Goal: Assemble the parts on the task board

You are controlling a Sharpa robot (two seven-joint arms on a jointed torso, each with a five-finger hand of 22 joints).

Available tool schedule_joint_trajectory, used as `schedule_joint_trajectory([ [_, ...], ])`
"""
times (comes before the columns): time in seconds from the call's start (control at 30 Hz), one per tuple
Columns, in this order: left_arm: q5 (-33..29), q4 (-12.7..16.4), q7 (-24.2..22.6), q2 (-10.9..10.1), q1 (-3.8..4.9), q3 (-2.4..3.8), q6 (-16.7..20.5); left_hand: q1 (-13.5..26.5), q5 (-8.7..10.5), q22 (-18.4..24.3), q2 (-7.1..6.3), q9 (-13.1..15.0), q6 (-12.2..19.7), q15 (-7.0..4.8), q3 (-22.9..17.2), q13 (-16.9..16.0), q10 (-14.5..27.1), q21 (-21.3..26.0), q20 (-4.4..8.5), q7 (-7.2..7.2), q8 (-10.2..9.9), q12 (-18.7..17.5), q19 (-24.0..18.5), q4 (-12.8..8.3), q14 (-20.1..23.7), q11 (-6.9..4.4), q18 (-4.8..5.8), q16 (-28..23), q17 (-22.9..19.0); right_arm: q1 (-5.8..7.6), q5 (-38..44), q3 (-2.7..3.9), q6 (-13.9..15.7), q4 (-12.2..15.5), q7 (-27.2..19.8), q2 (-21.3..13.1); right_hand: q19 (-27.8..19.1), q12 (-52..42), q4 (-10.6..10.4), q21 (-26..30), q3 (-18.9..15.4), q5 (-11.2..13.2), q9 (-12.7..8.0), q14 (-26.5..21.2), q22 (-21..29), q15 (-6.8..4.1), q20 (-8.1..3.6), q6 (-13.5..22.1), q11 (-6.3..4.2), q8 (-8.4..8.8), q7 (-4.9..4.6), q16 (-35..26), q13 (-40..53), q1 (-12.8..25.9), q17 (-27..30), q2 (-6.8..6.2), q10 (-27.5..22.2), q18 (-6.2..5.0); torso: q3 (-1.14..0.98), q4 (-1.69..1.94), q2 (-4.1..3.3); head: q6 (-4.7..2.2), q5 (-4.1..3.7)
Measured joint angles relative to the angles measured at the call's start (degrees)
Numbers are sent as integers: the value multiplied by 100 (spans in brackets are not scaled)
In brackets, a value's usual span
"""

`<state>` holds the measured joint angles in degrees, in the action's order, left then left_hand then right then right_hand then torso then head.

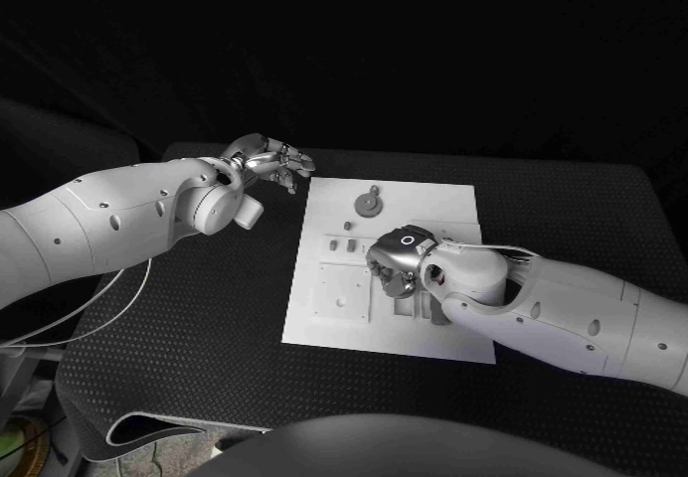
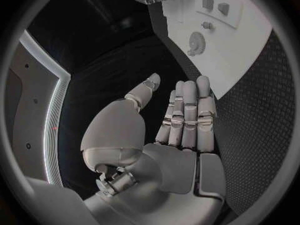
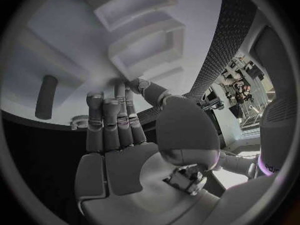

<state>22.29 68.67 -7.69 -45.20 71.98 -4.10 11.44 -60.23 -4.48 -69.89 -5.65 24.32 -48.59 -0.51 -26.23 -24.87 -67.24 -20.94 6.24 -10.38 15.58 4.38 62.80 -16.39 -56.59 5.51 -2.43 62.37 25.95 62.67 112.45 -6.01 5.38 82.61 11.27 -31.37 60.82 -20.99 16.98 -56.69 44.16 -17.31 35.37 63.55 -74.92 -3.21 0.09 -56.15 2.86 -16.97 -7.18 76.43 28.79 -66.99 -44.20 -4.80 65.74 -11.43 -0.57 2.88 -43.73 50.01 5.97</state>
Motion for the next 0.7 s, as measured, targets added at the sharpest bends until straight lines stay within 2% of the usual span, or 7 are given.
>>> schedule_joint_trajectory([
  [0.1,1,0,2,0,0,0,-4,0,0,-3,0,0,0,0,0,0,0,0,0,0,0,0,0,0,0,0,0,0,0,-5,-18,-4,45,12,-9,-21,20,22,-12,-35,44,52,-1,7,0,-6,-19,-18,1,1,-1,0,-20,0,6,0,23,0,-1,1,0,0,-1],
  [0.13,2,0,2,-1,0,0,-4,0,0,-3,0,0,0,0,0,0,-1,0,0,0,0,0,0,0,0,-1,0,0,0,-7,-24,-4,59,16,-13,-27,43,38,-7,-63,73,678,10,34,0,-20,-42,-36,-20,-7,18,0,-38,-18,6,17,44,1,-1,1,0,0,-2],
  [0.17,2,0,3,-2,0,0,-5,0,0,-3,0,0,0,0,0,0,-1,0,0,0,0,0,0,0,0,-1,0,0,0,-9,-32,-6,71,21,-17,-33,42,56,-7,-66,80,1018,10,43,0,-27,-44,-36,-29,-21,18,0,-50,-93,6,91,53,3,-1,1,0,0,-3],
  [0.23,3,0,4,-2,0,0,-7,0,0,-3,0,0,0,0,0,1,-1,0,0,0,0,0,0,0,0,-1,0,0,0,-13,-61,-7,99,28,-27,-46,47,67,-16,-66,73,1246,15,52,0,-35,-71,-36,-19,-38,18,0,-50,-99,6,97,83,7,-1,1,0,0,-3],
  [0.33,5,1,5,-2,0,0,-8,0,0,-3,0,0,0,0,0,1,2,0,-1,1,0,0,0,0,0,2,0,0,0,-17,-98,-11,136,44,-43,-66,39,69,-16,-67,73,1288,28,53,0,-35,-81,-36,-11,-39,18,0,-50,-100,6,98,92,9,-2,1,0,0,-3],
  [0.37,5,1,6,-2,0,0,-9,0,0,-3,0,0,0,0,0,1,7,0,-1,1,0,0,0,0,0,7,0,0,-1,-20,-116,-14,157,50,-54,-77,39,90,-16,-66,73,1293,27,53,0,-35,-81,-52,-20,-39,34,0,-51,-141,6,139,102,10,-2,1,0,0,-3],
  [0.7,10,-1,10,-3,0,0,-13,0,0,-2,0,-1,1,0,0,-4,14,1,-2,2,0,0,-1,0,0,14,0,0,-1,-38,-361,-20,399,142,-167,-233,59,103,-16,-90,73,1333,20,116,0,-39,-101,-100,-23,-37,42,0,-88,-144,11,141,166,12,-5,-1,1,0,-3],
])
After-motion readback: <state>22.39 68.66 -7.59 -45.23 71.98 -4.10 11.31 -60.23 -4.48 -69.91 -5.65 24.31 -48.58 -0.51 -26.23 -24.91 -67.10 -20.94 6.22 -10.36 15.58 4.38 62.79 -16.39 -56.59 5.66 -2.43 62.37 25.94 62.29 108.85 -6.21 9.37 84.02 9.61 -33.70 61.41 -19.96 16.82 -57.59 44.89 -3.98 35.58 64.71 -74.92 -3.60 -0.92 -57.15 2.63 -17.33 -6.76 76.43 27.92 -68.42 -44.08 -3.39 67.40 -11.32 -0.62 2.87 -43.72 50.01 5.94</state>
